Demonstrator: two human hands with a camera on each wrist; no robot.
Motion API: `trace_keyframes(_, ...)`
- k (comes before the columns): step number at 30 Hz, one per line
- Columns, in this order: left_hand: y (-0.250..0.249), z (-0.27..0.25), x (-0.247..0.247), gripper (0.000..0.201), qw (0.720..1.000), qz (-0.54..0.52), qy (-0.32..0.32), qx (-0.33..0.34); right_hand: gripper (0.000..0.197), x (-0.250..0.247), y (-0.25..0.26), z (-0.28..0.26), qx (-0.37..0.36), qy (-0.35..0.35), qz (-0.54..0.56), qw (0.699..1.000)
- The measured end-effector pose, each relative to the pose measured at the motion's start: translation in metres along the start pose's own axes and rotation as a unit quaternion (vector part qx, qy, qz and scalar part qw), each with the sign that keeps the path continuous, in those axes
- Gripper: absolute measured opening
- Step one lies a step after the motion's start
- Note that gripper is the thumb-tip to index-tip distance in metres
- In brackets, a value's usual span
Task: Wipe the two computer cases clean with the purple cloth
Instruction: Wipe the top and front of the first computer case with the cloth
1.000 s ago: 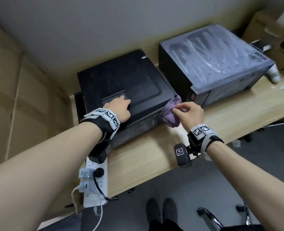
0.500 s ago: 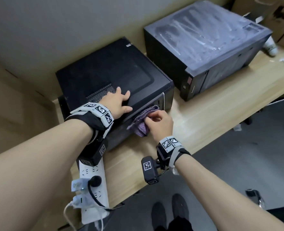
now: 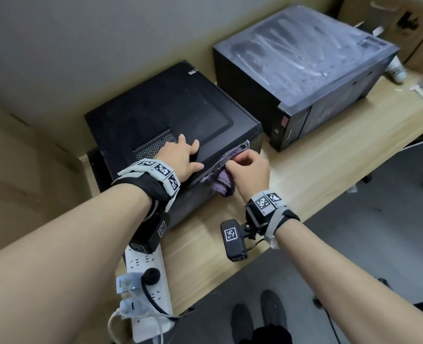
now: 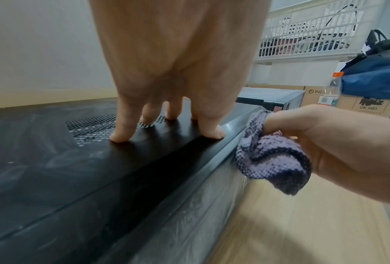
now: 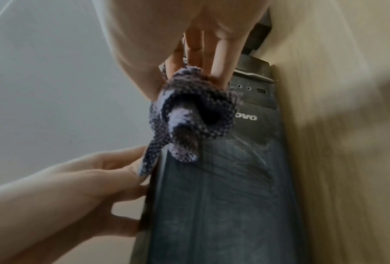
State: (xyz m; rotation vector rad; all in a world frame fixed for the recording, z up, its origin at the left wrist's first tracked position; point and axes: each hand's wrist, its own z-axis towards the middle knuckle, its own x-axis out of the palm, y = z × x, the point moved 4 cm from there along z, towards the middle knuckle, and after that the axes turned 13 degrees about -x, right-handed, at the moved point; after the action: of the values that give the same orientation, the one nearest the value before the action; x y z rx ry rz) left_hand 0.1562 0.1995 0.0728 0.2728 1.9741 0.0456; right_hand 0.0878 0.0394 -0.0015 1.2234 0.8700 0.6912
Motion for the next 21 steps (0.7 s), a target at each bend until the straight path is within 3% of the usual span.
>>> trace_keyframes(3,0.003,0.0,0.002,0.067,1.0,-0.013,0.008,-0.004,0.025,0.005,-0.007,-0.003,-0.022,0.021,-0.044,0.999)
trace_keyframes(7,0.003,0.002,0.004,0.066,1.0,-0.027,0.012,-0.007,0.023,0.007,-0.056,-0.01,0.101,0.102,-0.12,0.982)
trace_keyframes(9,0.001,0.004,0.004,0.066,1.0,-0.03,0.006,-0.004,0.022,0.004,-0.06,-0.008,0.13,0.118,-0.138,0.975)
trace_keyframes(17,0.004,0.003,0.0,0.066,0.998,-0.054,0.003,-0.014,0.01,-0.018,0.009,0.026,-0.035,0.021,-0.095,0.995)
trace_keyframes(19,0.004,0.003,-0.001,0.065,0.998,-0.055,0.002,-0.015,0.011,-0.013,0.0,0.021,-0.031,0.027,-0.09,0.995)
trace_keyframes(21,0.005,0.002,0.0,0.065,0.998,-0.052,0.004,-0.019,0.009,-0.004,-0.028,0.009,0.033,0.063,-0.111,0.991)
